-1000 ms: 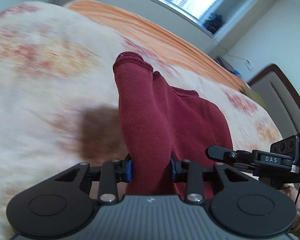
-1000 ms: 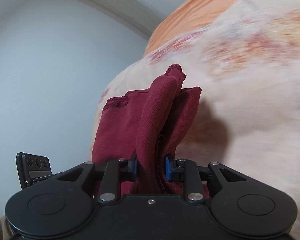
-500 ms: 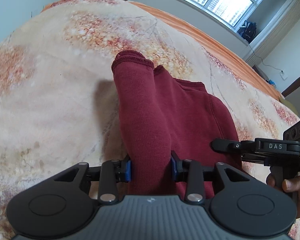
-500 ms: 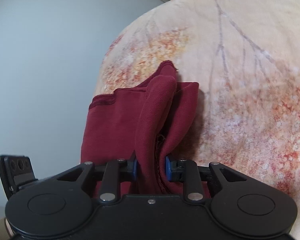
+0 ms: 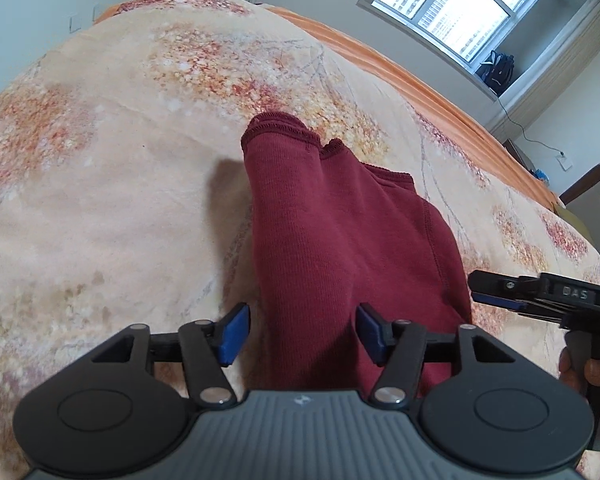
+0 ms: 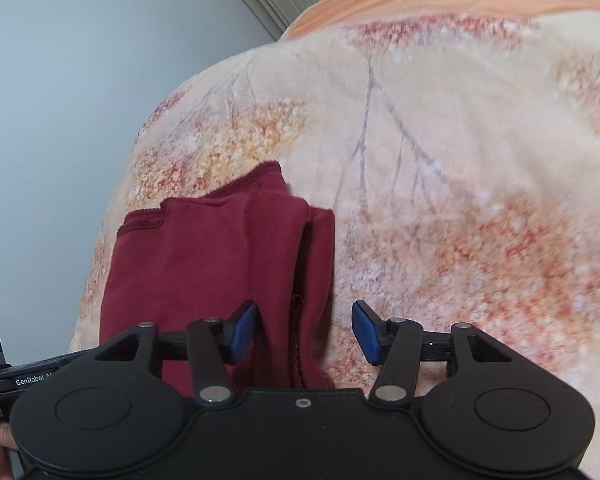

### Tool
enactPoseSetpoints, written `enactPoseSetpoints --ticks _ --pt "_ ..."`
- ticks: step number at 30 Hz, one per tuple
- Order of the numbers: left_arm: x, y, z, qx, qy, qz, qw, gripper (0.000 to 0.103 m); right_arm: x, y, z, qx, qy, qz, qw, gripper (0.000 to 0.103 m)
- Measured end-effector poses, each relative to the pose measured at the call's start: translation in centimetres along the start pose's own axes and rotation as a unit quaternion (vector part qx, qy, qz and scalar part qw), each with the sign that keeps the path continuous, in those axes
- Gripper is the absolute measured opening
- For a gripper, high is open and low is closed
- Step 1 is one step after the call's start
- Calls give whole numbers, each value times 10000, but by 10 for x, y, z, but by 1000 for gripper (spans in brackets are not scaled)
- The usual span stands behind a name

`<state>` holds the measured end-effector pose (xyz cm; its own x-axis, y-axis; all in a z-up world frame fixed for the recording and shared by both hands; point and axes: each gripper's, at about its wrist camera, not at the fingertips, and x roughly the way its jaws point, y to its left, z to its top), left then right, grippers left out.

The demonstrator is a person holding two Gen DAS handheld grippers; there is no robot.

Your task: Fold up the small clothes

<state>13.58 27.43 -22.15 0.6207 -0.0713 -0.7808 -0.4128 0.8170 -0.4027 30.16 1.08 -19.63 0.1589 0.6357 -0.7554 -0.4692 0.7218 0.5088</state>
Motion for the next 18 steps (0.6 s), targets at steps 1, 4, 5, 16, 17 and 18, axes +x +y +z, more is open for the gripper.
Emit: enactPoseSetpoints --ticks 1,4,5,16,17,18 --pt "-7 -2 -1 -43 -41 24 10000 75 -8 5 -1 -35 -37 16 10000 60" --pt "-31 -12 -9 -144 -179 42 9997 84 -35 24 -9 -230 -98 37 9997 76" --pt "-42 -17 -12 -180 -214 62 9996 86 -45 31 -12 -290 -99 54 9995 77" --pt "-166 -88 -66 -244 -649 474 9965 102 -181 75 -63 -801 -201 206 9964 99" --pt "-179 -96 -75 -266 -686 497 9961 102 -194 78 -66 -856 -220 207 9959 100" --pt "-190 -102 -83 -292 -714 520 9957 102 -207 82 -70 -905 -233 213 9954 102"
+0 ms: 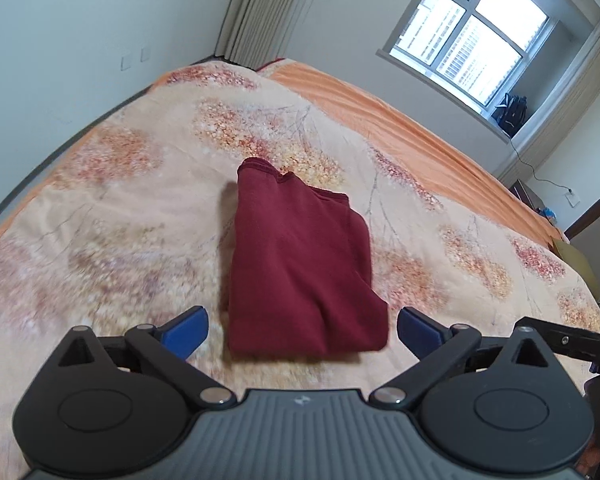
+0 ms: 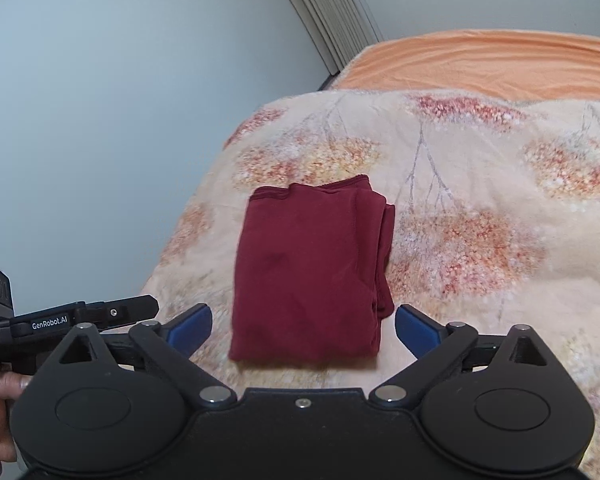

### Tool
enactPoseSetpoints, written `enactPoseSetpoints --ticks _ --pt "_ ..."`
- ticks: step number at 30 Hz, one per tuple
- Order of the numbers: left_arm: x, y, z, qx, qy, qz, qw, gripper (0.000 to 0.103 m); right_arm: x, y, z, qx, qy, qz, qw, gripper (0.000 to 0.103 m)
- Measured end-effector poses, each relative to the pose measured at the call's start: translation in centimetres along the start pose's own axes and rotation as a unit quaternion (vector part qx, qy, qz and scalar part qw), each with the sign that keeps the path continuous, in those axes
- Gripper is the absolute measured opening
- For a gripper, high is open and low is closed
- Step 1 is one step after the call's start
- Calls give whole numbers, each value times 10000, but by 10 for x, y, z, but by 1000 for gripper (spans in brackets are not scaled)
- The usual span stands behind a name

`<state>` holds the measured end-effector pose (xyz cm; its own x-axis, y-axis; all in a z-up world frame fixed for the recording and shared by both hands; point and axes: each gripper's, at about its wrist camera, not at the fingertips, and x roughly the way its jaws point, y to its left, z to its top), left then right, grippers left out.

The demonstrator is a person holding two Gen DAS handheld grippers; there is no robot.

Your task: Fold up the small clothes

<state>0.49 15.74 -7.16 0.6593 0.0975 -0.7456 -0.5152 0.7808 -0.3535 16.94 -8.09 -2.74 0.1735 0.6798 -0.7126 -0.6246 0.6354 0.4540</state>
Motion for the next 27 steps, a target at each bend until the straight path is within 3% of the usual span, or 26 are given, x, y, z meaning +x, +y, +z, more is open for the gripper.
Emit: enactPoseSetpoints --ticks 5,11,15,22,27 --pt "-59 -23 -37 -34 -42 153 9999 103 -57 26 -13 -307 -43 -38 9995 102" --pt "-103 -46 -73 -127 -30 273 9995 103 -101 46 -36 -485 254 -158 9984 102" --pt "-116 -60 -90 -27 28 302 9995 103 -124 53 -53 -682 148 -155 9974 102" --pt "-133 -81 -107 -2 -242 389 9989 103 -151 43 -71 -635 124 -167 9978 102" --pt "-144 -103 -107 383 -572 786 9945 103 -165 38 -72 -606 4 -159 9980 102"
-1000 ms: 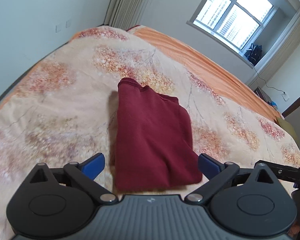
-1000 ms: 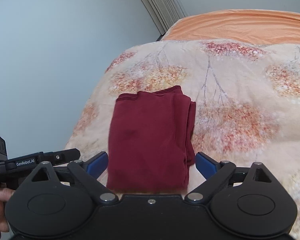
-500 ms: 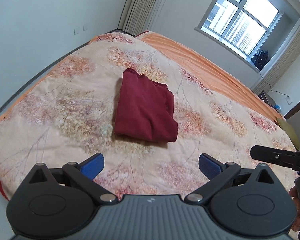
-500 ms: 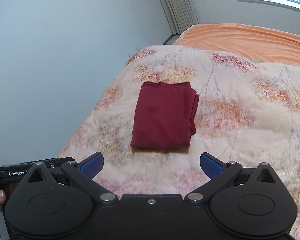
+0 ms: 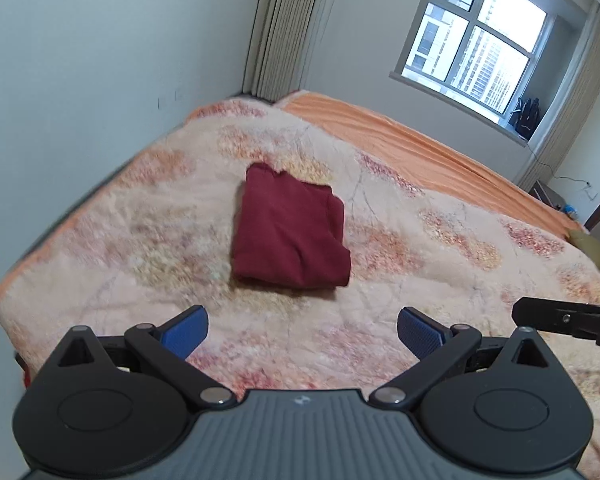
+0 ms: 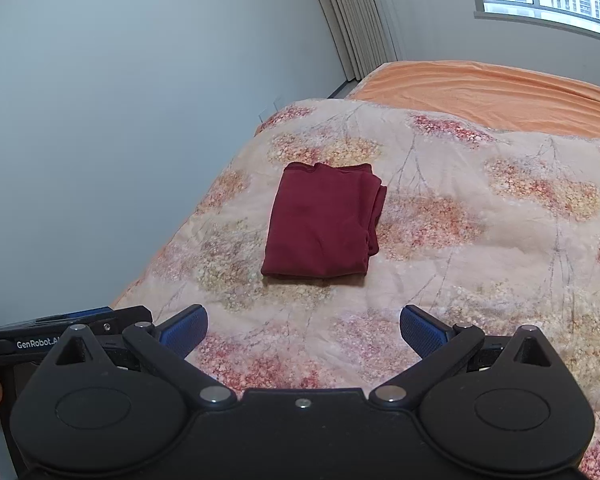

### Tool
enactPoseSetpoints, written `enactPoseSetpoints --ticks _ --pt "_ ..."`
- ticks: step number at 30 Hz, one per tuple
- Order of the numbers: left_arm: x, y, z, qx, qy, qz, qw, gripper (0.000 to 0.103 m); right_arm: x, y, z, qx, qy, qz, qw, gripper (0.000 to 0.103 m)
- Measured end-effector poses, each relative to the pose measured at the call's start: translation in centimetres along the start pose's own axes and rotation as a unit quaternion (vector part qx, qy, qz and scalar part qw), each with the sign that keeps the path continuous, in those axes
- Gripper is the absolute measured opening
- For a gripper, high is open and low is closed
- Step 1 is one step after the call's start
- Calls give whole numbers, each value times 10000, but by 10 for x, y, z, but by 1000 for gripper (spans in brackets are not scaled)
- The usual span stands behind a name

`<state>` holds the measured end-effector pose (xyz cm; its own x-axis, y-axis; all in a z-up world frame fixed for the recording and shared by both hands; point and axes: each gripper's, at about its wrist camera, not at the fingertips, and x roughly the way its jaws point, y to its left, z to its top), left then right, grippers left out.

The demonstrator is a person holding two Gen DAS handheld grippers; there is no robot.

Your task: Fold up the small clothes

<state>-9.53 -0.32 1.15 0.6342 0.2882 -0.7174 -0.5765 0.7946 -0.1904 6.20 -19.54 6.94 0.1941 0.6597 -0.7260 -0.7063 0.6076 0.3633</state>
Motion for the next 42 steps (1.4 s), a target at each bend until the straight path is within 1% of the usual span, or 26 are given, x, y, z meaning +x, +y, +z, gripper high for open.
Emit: enactPoseSetpoints --ticks 1,3,5,7,10,12,14,16,19,23,25,42 --pt "-3 -4 1 50 -72 39 10000 103 -2 -1 0 -7 -28 8 10000 102" --pt "-5 -8 4 -26 -127 57 9999 103 -5 -2 2 -11 -70 18 10000 102" --pt "-7 -6 6 -243 -131 -173 9995 103 -8 -3 3 -9 -97 26 9999 102" --pt "-6 -5 7 -379 -93 -305 9988 103 -9 -3 3 -12 -114 43 9999 102" --pt "-3 -5 6 -388 4 -205 9990 103 -12 -2 3 -28 -140 88 9999 102" --pt "2 0 2 -570 104 -190 9981 103 -12 -1 5 -38 -156 119 9998 102" --pt "4 2 0 -650 85 -39 9978 103 -11 0 6 -42 -147 139 9998 102" --pt "3 1 -1 -529 62 150 9985 103 -10 1 9 -58 -144 153 9998 102" --pt "0 -2 1 -387 12 179 9991 103 -8 2 10 -82 -152 170 9997 102" --pt "4 -11 6 -34 161 379 9991 103 -4 3 12 -56 -142 185 9997 102" --pt "5 -13 6 39 189 427 9989 103 -2 4 13 -62 -132 205 9997 102" --pt "12 -5 8 -58 275 293 9992 103 7 8 15 -66 -75 226 9997 102"
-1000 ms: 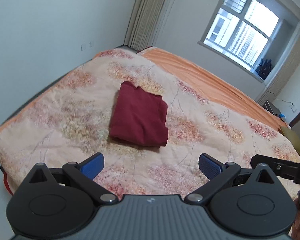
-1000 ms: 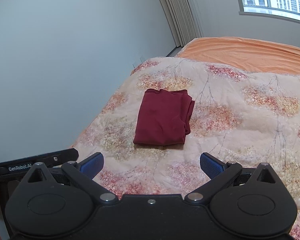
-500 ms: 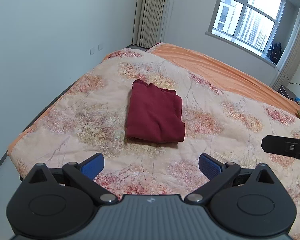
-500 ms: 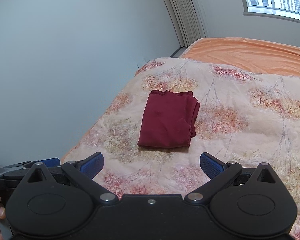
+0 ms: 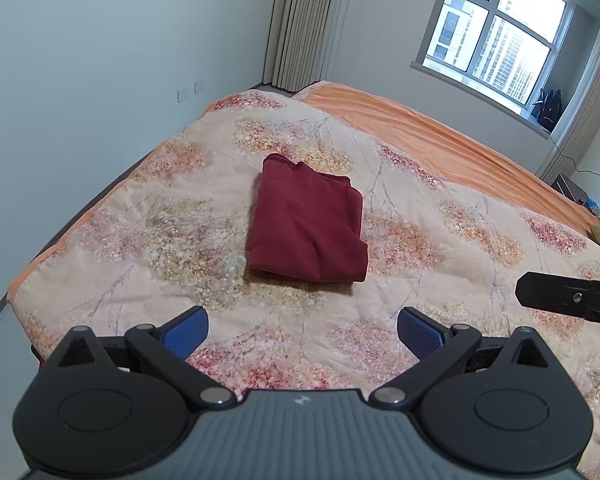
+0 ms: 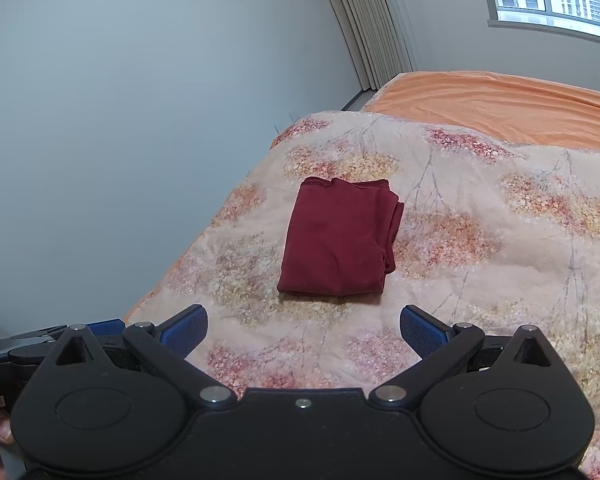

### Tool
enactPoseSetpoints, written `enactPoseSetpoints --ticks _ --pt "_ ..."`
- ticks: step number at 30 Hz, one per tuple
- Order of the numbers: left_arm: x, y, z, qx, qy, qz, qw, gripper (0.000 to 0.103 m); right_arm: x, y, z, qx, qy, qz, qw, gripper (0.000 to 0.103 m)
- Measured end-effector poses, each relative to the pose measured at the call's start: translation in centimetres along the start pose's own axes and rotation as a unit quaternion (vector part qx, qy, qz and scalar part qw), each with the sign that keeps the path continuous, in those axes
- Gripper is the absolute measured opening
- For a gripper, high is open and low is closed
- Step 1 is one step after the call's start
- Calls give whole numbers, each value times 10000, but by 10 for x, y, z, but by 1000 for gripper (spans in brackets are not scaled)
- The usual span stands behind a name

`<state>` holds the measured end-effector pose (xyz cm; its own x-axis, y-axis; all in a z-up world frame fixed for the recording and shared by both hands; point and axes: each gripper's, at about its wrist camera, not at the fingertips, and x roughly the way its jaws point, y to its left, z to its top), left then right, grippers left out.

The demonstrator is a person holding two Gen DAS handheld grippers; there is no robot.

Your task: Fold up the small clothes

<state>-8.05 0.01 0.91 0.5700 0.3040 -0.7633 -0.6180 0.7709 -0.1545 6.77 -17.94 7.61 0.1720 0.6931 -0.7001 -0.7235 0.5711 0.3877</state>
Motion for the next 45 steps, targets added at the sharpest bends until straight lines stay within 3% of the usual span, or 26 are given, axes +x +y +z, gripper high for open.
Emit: enactPoseSetpoints --ticks 45 --pt "-4 0 -3 -66 -10 -61 10000 103 5 6 1 -83 61 66 9999 102"
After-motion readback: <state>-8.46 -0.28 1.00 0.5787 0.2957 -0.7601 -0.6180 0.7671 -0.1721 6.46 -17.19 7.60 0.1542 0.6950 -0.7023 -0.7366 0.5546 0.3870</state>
